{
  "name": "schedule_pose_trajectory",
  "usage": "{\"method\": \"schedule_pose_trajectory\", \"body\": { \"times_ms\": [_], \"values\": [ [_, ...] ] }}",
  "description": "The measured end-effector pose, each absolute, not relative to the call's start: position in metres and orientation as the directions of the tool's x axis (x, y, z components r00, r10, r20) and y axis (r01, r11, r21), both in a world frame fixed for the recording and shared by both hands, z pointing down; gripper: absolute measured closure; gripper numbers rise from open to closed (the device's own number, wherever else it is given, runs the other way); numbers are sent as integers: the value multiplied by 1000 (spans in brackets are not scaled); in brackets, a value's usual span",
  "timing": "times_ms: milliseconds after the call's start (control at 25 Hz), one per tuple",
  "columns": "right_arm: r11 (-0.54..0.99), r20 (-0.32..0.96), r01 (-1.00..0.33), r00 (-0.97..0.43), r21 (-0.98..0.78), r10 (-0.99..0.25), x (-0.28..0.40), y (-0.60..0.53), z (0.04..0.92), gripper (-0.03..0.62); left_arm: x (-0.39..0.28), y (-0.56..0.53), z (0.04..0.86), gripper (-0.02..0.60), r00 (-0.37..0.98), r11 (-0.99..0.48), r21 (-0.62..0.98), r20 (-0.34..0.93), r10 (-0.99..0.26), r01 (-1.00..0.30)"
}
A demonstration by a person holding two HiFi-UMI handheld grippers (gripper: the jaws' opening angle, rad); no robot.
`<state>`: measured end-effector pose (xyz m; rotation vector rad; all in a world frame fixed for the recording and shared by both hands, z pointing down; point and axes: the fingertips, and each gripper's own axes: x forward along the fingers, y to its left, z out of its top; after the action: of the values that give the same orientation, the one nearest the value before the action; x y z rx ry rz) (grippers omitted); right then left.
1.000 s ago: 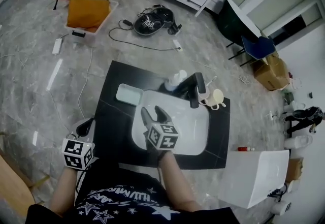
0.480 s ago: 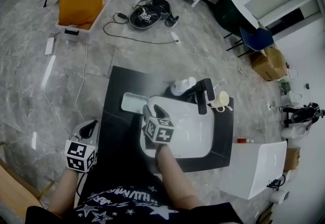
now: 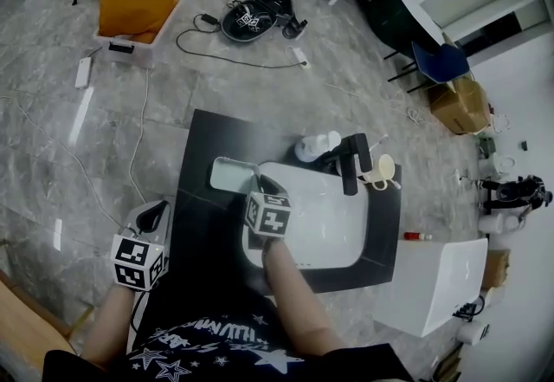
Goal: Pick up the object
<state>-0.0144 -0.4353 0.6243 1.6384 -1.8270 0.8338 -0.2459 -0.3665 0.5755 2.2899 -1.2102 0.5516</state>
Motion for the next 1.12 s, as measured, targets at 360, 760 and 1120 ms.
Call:
{"method": "schedule_pose_trajectory", "body": {
  "times_ms": [360, 760, 1120],
  "values": [
    [27, 732, -994, -98, -108, -674, -3, -430, 615, 580, -241, -358, 571, 572, 515, -492, 209, 563, -646, -845],
    [20, 662, -985, -130, -171, -738, 33, -392, 568, 580, -204, -321, 544, 572, 500, -495, 168, 538, -678, -852],
    [8, 612, -981, -129, -196, -781, 101, -328, 535, 580, -148, -267, 524, 572, 497, -506, 137, 520, -695, -851]
  ]
}}
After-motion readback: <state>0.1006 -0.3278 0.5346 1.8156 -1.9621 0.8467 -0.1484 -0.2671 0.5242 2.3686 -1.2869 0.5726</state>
